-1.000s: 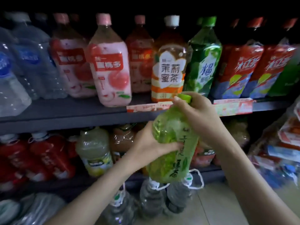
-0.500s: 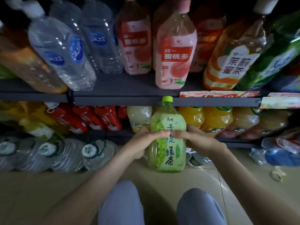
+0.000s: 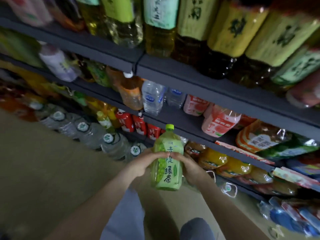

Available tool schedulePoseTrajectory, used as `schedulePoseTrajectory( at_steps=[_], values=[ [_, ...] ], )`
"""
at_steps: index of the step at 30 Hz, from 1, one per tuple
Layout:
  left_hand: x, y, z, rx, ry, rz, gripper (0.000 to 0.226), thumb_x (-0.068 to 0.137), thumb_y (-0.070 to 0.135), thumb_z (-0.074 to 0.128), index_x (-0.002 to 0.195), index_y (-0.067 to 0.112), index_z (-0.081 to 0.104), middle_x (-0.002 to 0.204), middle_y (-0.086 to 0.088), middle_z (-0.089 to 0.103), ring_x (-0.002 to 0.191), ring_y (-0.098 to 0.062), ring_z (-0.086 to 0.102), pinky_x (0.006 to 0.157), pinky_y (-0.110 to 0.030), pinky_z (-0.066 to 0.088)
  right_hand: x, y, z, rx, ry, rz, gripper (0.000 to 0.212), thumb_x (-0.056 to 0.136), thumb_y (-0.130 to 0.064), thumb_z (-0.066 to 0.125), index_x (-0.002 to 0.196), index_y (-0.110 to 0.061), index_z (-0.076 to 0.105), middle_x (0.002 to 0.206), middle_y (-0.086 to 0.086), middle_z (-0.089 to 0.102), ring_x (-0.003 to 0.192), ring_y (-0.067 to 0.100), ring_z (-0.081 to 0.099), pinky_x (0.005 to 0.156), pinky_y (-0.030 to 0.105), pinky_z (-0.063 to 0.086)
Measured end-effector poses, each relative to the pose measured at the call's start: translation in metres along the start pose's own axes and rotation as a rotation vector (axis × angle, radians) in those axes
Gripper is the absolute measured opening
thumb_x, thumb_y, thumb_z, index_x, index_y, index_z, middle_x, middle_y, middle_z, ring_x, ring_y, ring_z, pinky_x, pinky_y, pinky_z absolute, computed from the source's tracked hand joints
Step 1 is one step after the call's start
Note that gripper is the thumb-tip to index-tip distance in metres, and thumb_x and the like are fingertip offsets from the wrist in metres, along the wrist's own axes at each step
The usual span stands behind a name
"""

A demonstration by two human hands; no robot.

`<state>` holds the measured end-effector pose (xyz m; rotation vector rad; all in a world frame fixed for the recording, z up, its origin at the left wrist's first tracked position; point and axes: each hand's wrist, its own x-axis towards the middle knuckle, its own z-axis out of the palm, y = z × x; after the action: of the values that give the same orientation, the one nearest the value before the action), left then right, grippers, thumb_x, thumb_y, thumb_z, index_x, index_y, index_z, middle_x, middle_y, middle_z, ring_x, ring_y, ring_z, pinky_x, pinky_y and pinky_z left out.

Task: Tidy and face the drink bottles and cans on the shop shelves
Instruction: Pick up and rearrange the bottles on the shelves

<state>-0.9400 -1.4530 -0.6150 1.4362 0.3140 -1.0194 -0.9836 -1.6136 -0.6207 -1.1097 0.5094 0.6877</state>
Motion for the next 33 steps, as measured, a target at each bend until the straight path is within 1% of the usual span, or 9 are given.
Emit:
schedulePoseTrajectory(
  at_steps=[2, 5, 8, 10, 13, 17, 25, 28, 33],
  values=[
    [-0.025, 0.011, -0.009, -0.046, 0.021, -0.027, 0.024, 0.078, 0.025, 0.073, 0.1, 0.021, 0.064, 0.07, 0.017, 0.069, 0.066, 0.006, 0.063, 0.053, -0.012, 0.047, -0.009, -0.012, 0.025, -0.004, -0.028, 0.019, 0.045, 0.081, -0.021, 0.067, 0.122, -0.007, 0.058, 0.105, 0.013, 0.071, 0.093, 0.027, 0.069, 0.069, 0.033, 0.057],
    [-0.063, 0.022, -0.045, -0.118, 0.083, -0.072, 0.052, 0.066, 0.037, 0.079, 0.112, 0.017, 0.063, 0.09, 0.005, 0.072, 0.081, -0.007, 0.067, 0.066, -0.021, 0.05, -0.015, -0.037, 0.077, -0.06, -0.053, 0.055, 0.04, 0.079, -0.022, 0.063, 0.116, -0.006, 0.06, 0.096, 0.012, 0.073, 0.084, 0.024, 0.071, 0.063, 0.029, 0.056],
    [-0.099, 0.039, -0.08, -0.185, 0.124, -0.07, 0.048, 0.074, 0.034, 0.074, 0.115, 0.012, 0.061, 0.098, 0.0, 0.069, 0.089, -0.015, 0.066, 0.079, -0.03, 0.052, -0.016, -0.057, 0.129, -0.132, -0.088, 0.102, 0.043, 0.079, -0.023, 0.065, 0.117, -0.004, 0.059, 0.102, 0.016, 0.071, 0.087, 0.027, 0.07, 0.068, 0.033, 0.056],
    [-0.123, 0.049, -0.104, -0.194, 0.132, -0.086, 0.069, 0.07, 0.041, 0.076, 0.126, 0.007, 0.053, 0.114, -0.002, 0.064, 0.105, -0.019, 0.061, 0.096, -0.034, 0.046, -0.012, -0.069, 0.165, -0.229, -0.102, 0.121, 0.053, 0.073, -0.031, 0.073, 0.118, -0.006, 0.059, 0.106, 0.015, 0.07, 0.094, 0.027, 0.069, 0.08, 0.038, 0.056],
    [-0.158, 0.058, -0.146, -0.28, 0.187, 0.005, 0.089, 0.056, 0.045, 0.083, 0.131, 0.01, 0.051, 0.113, -0.001, 0.067, 0.103, -0.016, 0.064, 0.086, -0.029, 0.051, 0.002, -0.083, 0.215, -0.326, -0.152, 0.129, 0.066, 0.064, -0.041, 0.078, 0.119, -0.009, 0.059, 0.109, 0.013, 0.07, 0.1, 0.029, 0.067, 0.092, 0.046, 0.051],
    [-0.196, 0.066, -0.189, -0.368, 0.224, 0.044, 0.073, 0.061, 0.04, 0.082, 0.121, 0.01, 0.056, 0.108, -0.007, 0.07, 0.098, -0.021, 0.067, 0.084, -0.033, 0.053, 0.01, -0.098, 0.271, -0.366, -0.2, 0.175, 0.036, 0.077, -0.031, 0.07, 0.108, -0.015, 0.057, 0.102, 0.007, 0.067, 0.091, 0.021, 0.065, 0.071, 0.03, 0.051],
    [-0.252, 0.079, -0.209, -0.39, 0.323, 0.139, 0.06, 0.066, 0.036, 0.08, 0.116, 0.011, 0.059, 0.106, -0.005, 0.071, 0.099, -0.021, 0.067, 0.092, -0.036, 0.05, 0.006, -0.115, 0.33, -0.423, -0.281, 0.19, 0.061, 0.067, -0.039, 0.08, 0.117, -0.012, 0.061, 0.106, 0.009, 0.071, 0.098, 0.027, 0.068, 0.087, 0.039, 0.052],
    [-0.262, 0.078, -0.219, -0.391, 0.365, 0.195, 0.062, 0.063, 0.034, 0.08, 0.117, 0.011, 0.06, 0.107, -0.006, 0.071, 0.1, -0.021, 0.067, 0.093, -0.038, 0.05, 0.01, -0.119, 0.346, -0.466, -0.324, 0.168, 0.083, 0.054, -0.048, 0.087, 0.124, -0.013, 0.058, 0.113, 0.01, 0.069, 0.105, 0.029, 0.065, 0.098, 0.048, 0.047],
    [-0.271, 0.082, -0.249, -0.411, 0.378, 0.223, 0.049, 0.064, 0.028, 0.079, 0.108, 0.012, 0.064, 0.1, -0.005, 0.073, 0.095, -0.021, 0.069, 0.091, -0.036, 0.05, 0.025, -0.116, 0.376, -0.438, -0.311, 0.191, 0.078, 0.058, -0.042, 0.086, 0.123, -0.01, 0.057, 0.113, 0.014, 0.068, 0.105, 0.031, 0.064, 0.097, 0.047, 0.047]
  ],
)
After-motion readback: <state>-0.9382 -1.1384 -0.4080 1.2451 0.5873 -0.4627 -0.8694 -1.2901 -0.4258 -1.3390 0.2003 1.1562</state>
